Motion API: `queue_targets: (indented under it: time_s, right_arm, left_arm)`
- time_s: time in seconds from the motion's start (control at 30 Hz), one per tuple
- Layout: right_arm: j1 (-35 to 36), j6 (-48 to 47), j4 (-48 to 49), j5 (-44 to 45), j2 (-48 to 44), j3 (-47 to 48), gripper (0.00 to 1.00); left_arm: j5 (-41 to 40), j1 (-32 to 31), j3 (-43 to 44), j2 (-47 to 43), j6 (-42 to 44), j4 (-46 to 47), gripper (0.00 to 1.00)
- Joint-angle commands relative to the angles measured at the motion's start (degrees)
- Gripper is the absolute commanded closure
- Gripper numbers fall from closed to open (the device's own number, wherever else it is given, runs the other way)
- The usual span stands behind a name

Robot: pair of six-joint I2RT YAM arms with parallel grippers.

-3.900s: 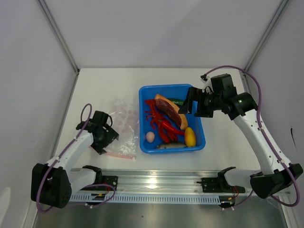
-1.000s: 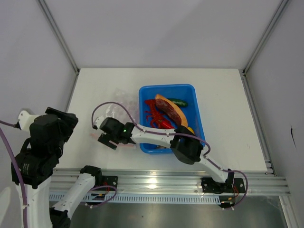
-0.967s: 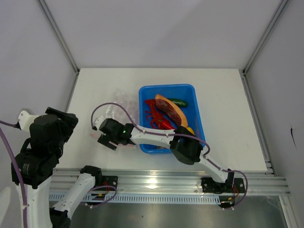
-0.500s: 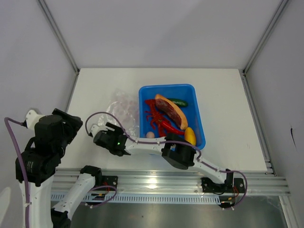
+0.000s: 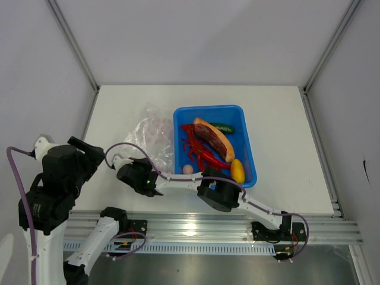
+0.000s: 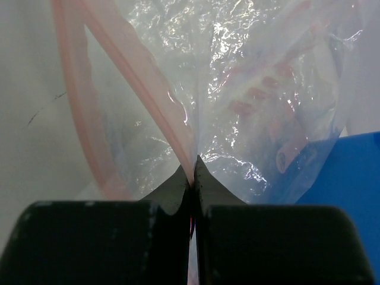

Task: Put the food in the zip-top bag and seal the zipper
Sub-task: Pick up the zipper food storage bag at the center of the board, then open the zipper of the food storage bag.

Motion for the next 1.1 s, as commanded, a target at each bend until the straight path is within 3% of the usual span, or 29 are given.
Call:
queue_targets:
  time_s: [0.0, 0.07, 0.17, 0.27, 0.4, 0.63, 0.83, 1.07]
  right_arm:
    - [-0.6, 0.4, 0.8, 1.6, -4.4, 1.3, 1.0]
    - [-1.8, 2.8, -2.1, -1.5, -7.6, 1.0, 1.0]
    - [-4.2, 11.6, -13.2, -6.9, -13.4, 4.5, 1.0]
    - [-8.8, 22.0, -26.9, -17.6, -16.3, 11.4, 1.0]
    - [-17.8, 34.8, -42.8, -42.7, -17.5, 19.5, 1.0]
    - [-25.7, 46.1, -46.8, -64.8, -23.2, 17.6, 1.0]
    - [-26.2, 47.2, -48.7, -70.6, -25.0, 15.6, 1.0]
    - [-24.8, 49.1, -48.0, -74.5, -24.9, 15.4, 1.0]
  left_arm:
    - [0.5, 0.6, 0.7, 0.9, 2.3, -11.8, 0.2]
    - [0.8, 0.6, 0.4, 0.5, 2.4, -11.2, 0.2]
    - [3.8, 0.6, -1.4, -0.7, 3.7, -9.3, 0.21]
    - [8.7, 0.6, -4.7, -2.9, 5.2, -4.2, 0.26]
    - [17.0, 0.6, -12.2, -6.3, 9.7, 5.9, 0.37]
    - [24.5, 0.6, -16.8, -3.7, 13.5, 14.4, 0.39]
    - [34.9, 0.2, -21.4, -1.7, 12.6, 24.6, 0.38]
    - [33.1, -3.8, -18.2, 3.0, 12.3, 28.8, 0.31]
